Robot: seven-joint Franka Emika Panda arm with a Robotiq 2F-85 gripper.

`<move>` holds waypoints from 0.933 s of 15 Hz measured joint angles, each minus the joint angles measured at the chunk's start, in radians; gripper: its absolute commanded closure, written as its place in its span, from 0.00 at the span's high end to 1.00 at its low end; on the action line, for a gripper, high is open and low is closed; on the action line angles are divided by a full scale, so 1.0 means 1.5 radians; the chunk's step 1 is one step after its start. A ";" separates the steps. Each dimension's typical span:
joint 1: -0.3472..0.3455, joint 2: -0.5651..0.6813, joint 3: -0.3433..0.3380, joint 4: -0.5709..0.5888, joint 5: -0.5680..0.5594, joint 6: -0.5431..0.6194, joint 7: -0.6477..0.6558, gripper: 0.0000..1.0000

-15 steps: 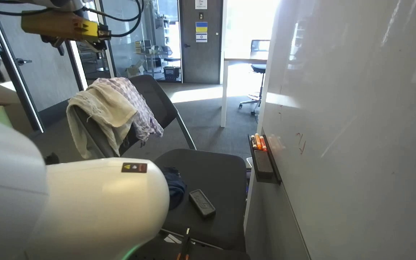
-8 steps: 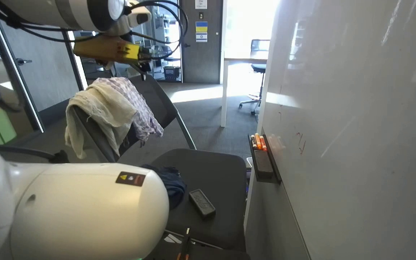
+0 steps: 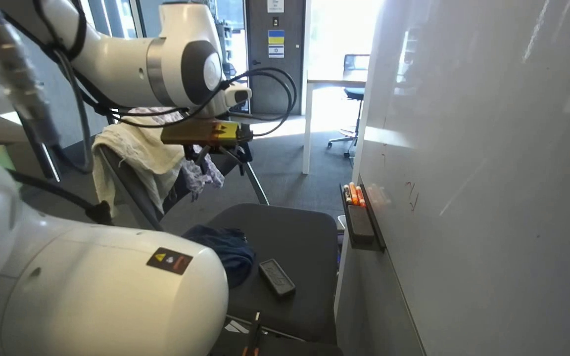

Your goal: Put the clothing over the backrest of the chair

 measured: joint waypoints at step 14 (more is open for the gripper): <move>-0.025 0.482 -0.030 0.062 -0.182 0.272 0.022 1.00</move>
